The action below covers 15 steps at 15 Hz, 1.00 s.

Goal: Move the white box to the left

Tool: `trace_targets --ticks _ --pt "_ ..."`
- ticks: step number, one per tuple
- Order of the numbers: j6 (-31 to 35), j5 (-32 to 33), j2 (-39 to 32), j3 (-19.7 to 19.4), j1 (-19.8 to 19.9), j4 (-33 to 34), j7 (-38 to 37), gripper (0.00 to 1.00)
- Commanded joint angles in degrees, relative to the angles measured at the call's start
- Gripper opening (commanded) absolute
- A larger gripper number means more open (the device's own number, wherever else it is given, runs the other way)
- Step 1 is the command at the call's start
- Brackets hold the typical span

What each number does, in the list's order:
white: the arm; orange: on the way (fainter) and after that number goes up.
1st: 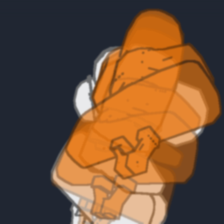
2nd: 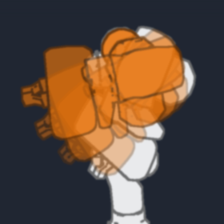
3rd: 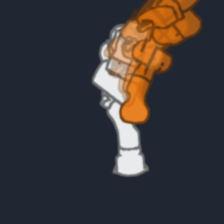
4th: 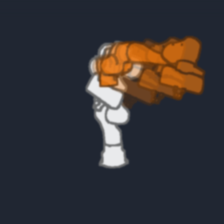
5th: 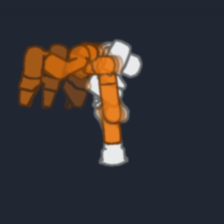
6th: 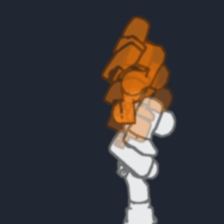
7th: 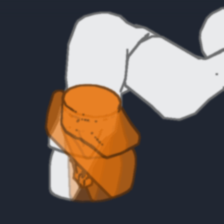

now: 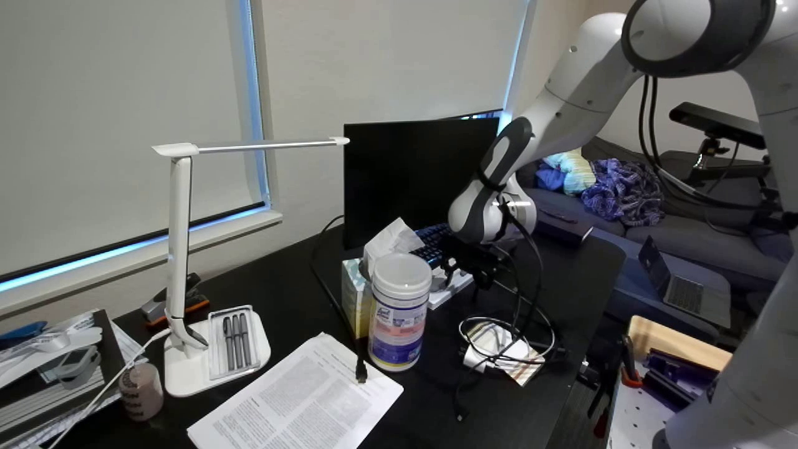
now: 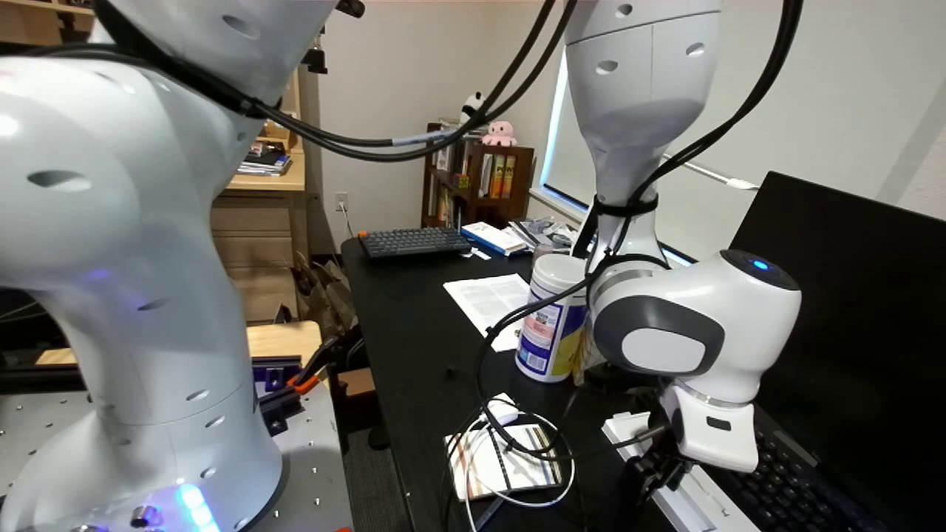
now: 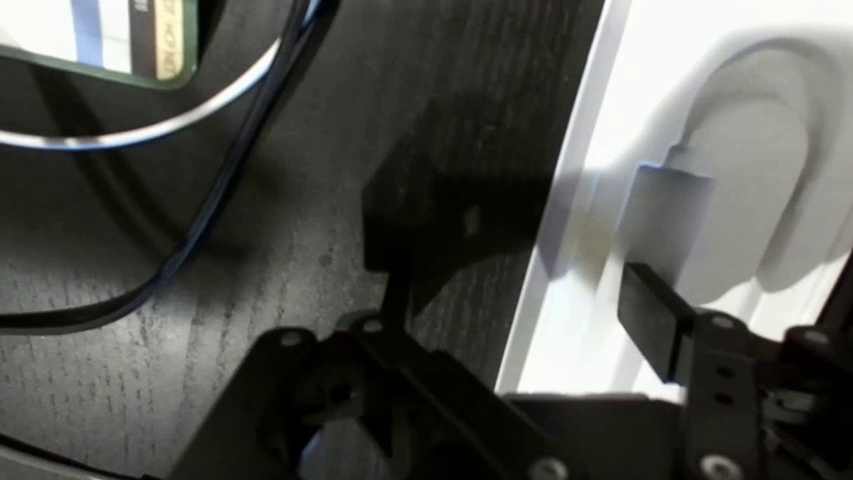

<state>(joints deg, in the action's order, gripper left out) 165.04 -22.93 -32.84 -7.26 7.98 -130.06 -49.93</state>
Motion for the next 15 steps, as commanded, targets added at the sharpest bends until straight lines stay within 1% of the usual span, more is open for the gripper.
trace_targets --ticks 1,2,3,8,10,12,13,14,15 --pt "-0.1 -0.1 -0.8 -0.6 -0.6 -0.3 1.6 0.59" --pt "-0.2 -0.2 -0.6 -0.5 -0.4 -0.4 1.8 0.58" --pt "-0.8 -0.2 -0.4 -0.5 -0.3 -0.6 1.9 0.53" --pt "-2.6 -0.1 1.1 -0.3 0.3 -1.3 3.0 0.19" --pt "-3.7 0.4 2.2 -0.9 0.1 -2.1 3.7 0.05" --pt "-4.3 0.4 3.8 -1.3 0.2 -3.0 4.9 0.04" --pt "-4.8 0.4 5.1 -1.6 0.3 -4.0 5.4 0.07" --pt "-5.1 0.4 6.3 -1.8 0.4 -4.9 6.2 0.04" --pt "-5.5 0.6 8.1 -2.2 0.6 -6.3 7.2 0.04"
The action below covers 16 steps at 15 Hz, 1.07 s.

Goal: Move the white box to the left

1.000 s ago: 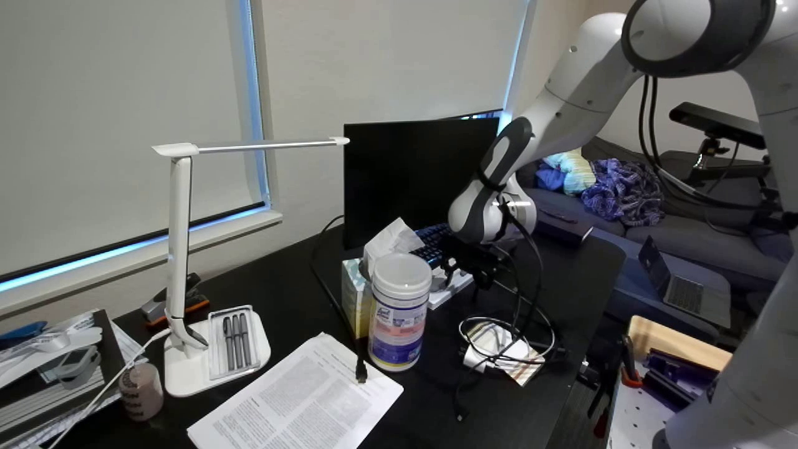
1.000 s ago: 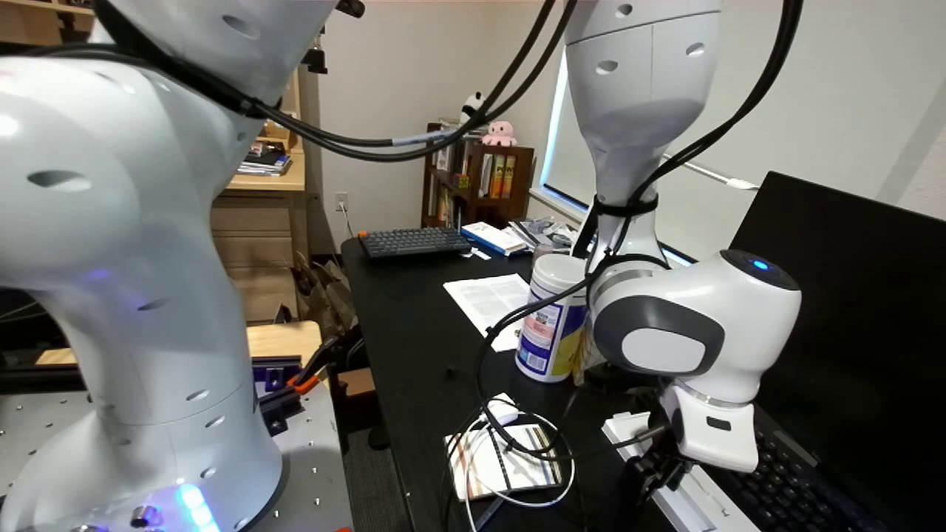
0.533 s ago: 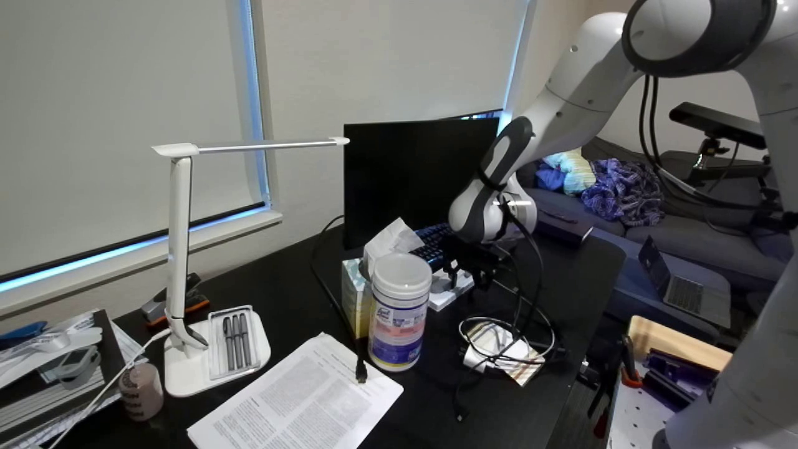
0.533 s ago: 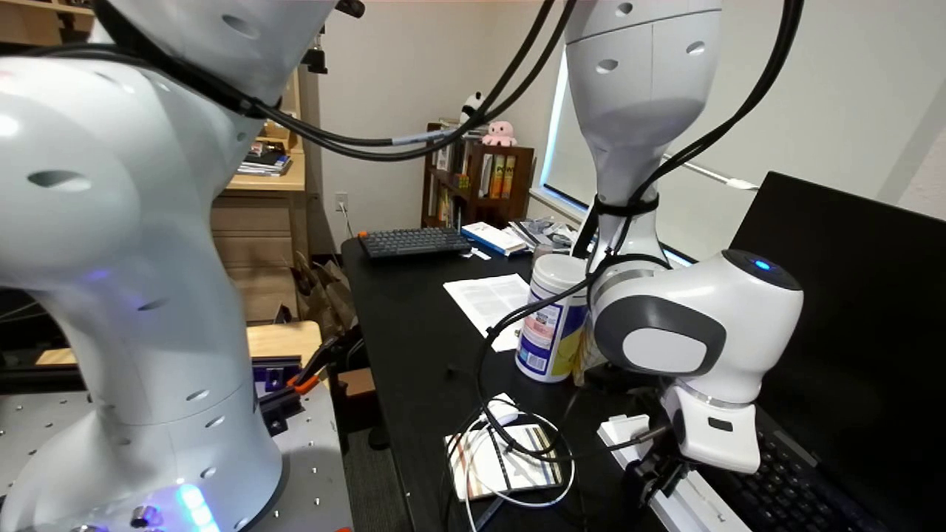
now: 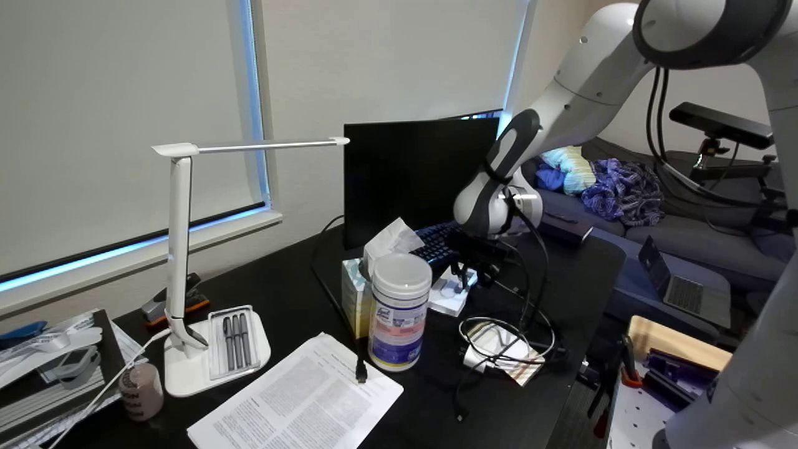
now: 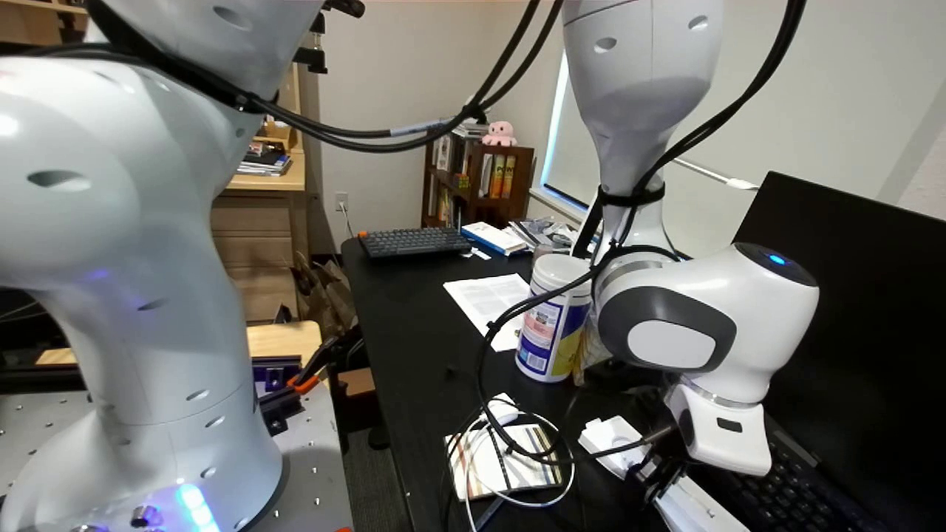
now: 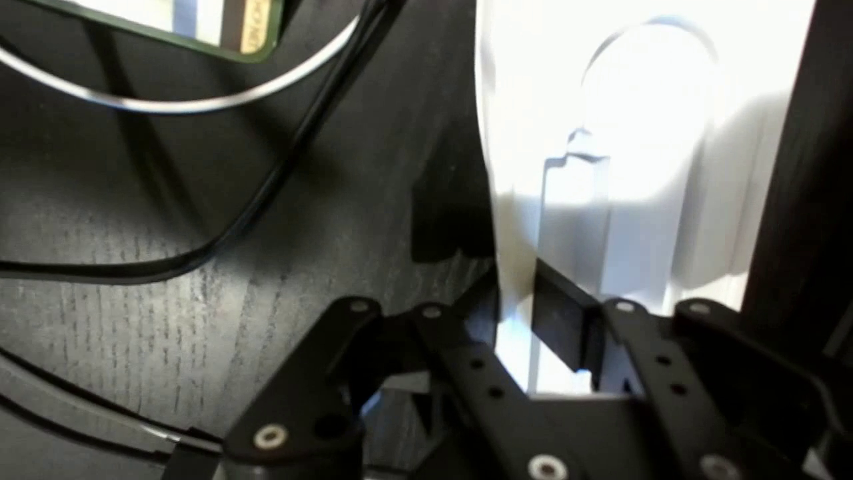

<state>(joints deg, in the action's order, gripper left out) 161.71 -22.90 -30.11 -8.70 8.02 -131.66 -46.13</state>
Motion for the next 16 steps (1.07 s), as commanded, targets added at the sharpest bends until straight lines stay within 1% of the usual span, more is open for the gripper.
trace_targets --ticks 1,2,4,7,12,13,14,15,16 --pt "-2.8 0.7 7.2 -1.1 0.8 -6.0 4.5 0.02" --pt "-3.8 0.6 8.9 -1.1 1.3 -7.2 6.0 0.00" --pt "-5.5 1.0 12.0 -2.1 1.3 -9.6 8.3 0.02" --pt "-7.2 3.6 15.7 -4.1 0.6 -13.5 11.7 0.04" --pt "-5.4 9.0 20.1 -4.6 0.2 -21.4 21.7 0.03" --pt "-4.4 9.7 20.9 -4.2 0.3 -22.9 23.9 0.04" --pt "-3.3 9.4 22.1 -3.4 0.7 -24.4 26.8 0.03" --pt "-3.9 6.6 23.8 -2.1 2.1 -25.3 30.9 0.04" --pt "-4.3 4.2 24.8 -1.5 2.7 -25.5 32.8 0.03"
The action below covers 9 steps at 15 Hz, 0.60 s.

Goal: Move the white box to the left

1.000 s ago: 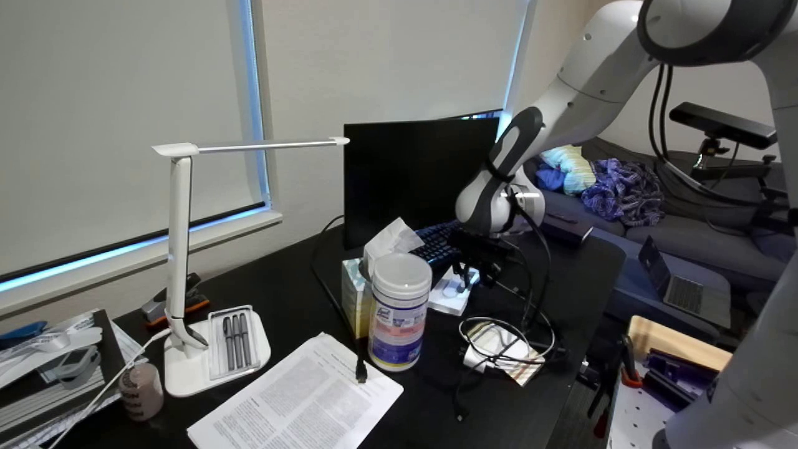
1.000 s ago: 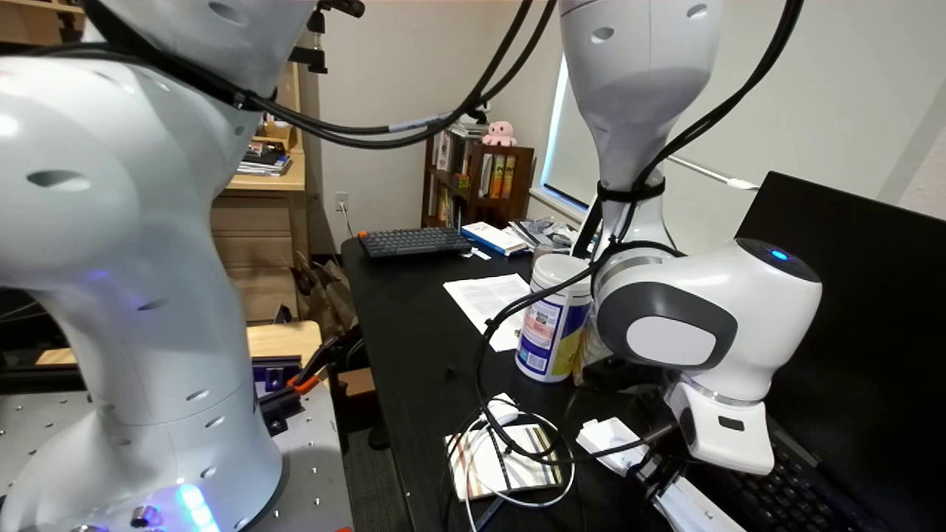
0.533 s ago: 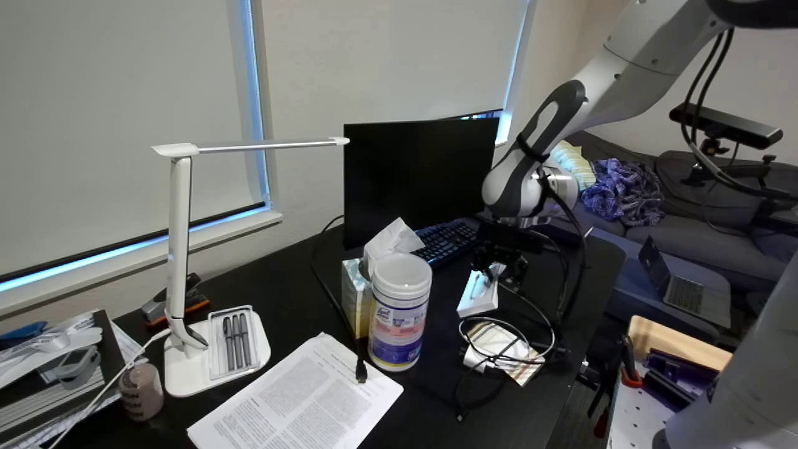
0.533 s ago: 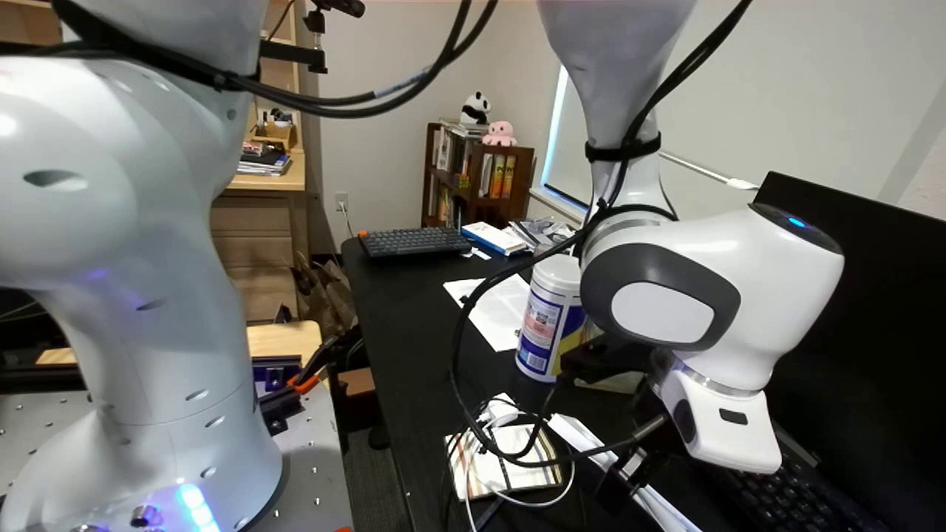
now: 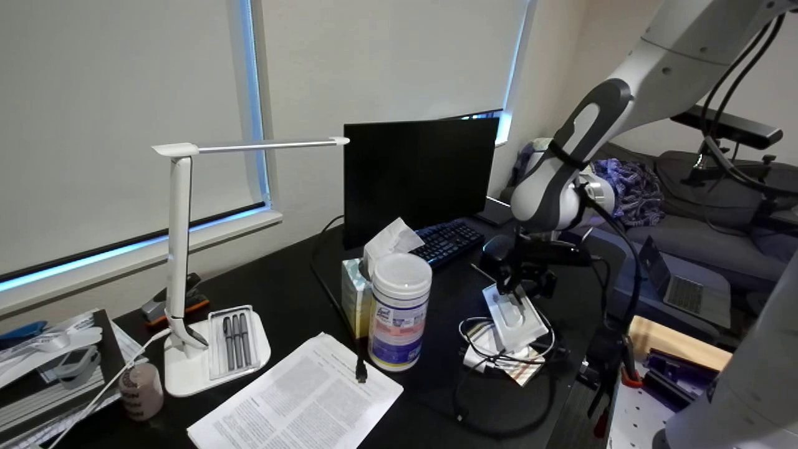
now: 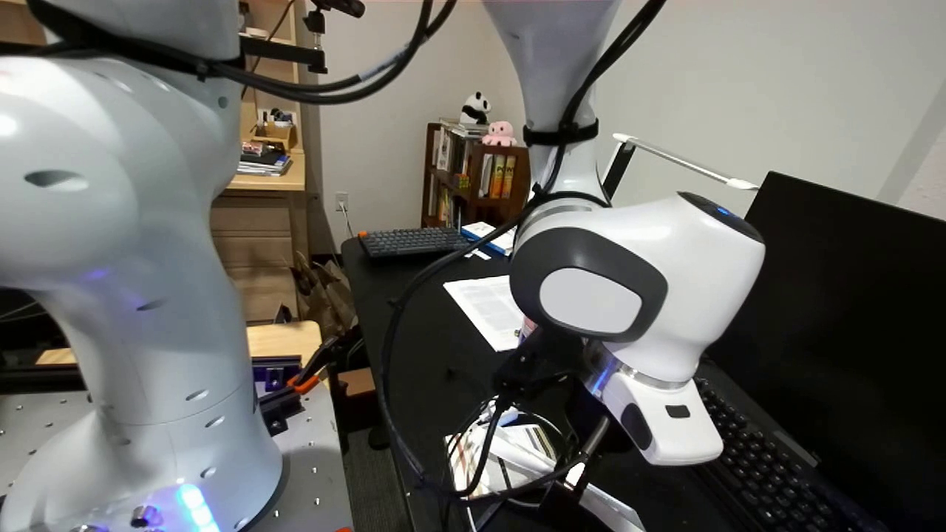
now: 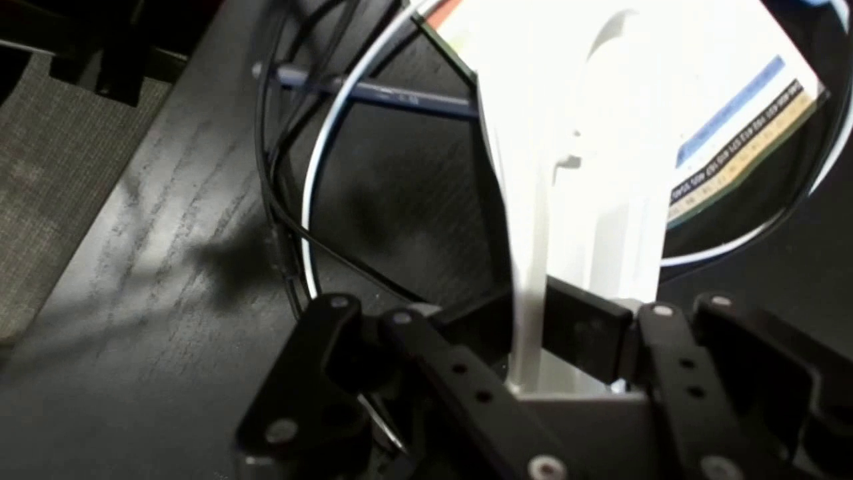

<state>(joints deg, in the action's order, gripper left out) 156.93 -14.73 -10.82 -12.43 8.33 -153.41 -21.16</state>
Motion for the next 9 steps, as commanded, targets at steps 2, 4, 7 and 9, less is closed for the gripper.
trace_targets --ticks 2,4,7,9 --pt "0.0 -1.7 2.3 1.1 0.9 -1.6 3.8 0.03" --pt "0.0 -2.2 3.7 1.4 1.3 -2.2 4.9 0.03" --pt "-2.4 -1.1 2.0 1.9 0.9 -0.6 5.4 0.03" --pt "-0.1 0.0 2.3 3.2 -0.8 -3.3 5.1 0.04"
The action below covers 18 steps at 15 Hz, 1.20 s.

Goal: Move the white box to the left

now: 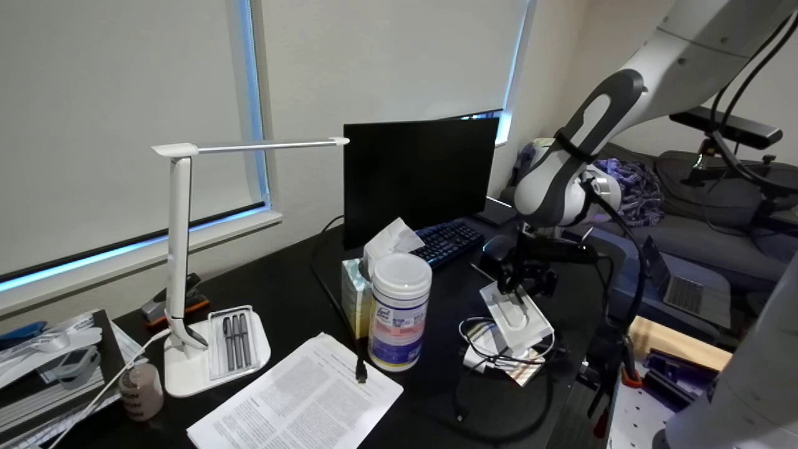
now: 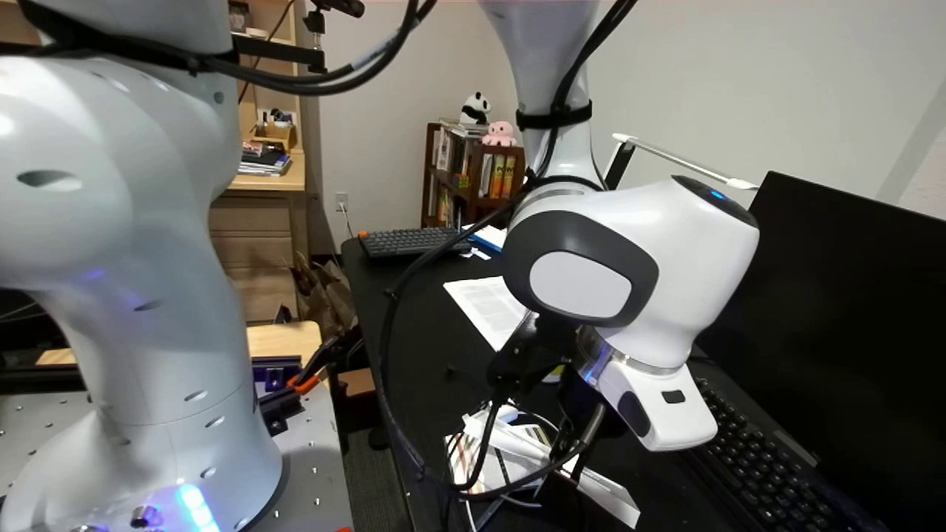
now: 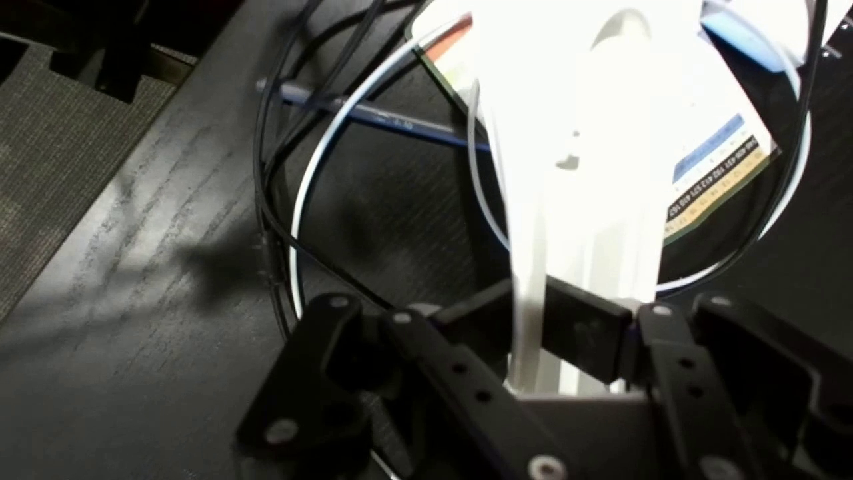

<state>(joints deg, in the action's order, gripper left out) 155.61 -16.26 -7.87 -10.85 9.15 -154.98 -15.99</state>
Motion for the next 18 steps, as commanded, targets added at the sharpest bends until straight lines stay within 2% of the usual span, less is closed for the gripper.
trace_targets --ticks 1,3,4,7,10,13,15,18 --pt "4.2 2.7 -0.1 2.3 -2.9 -4.6 -0.2 0.03" --pt "8.9 4.9 1.1 3.7 -5.1 -9.1 0.3 0.03" --pt "9.6 4.8 -3.6 4.8 -5.6 -4.3 1.3 0.03" --pt "18.5 5.1 -4.9 7.3 -8.2 -5.3 1.7 0.03" --pt "24.7 2.0 -5.8 9.5 -9.6 -4.7 3.3 0.03" --pt "24.1 1.6 -5.0 11.1 -8.7 -4.2 6.0 0.03" --pt "21.8 1.3 -4.1 10.6 -8.7 -3.9 8.1 0.03" --pt "19.8 -0.2 -1.6 13.1 -5.9 -4.9 12.6 0.03"
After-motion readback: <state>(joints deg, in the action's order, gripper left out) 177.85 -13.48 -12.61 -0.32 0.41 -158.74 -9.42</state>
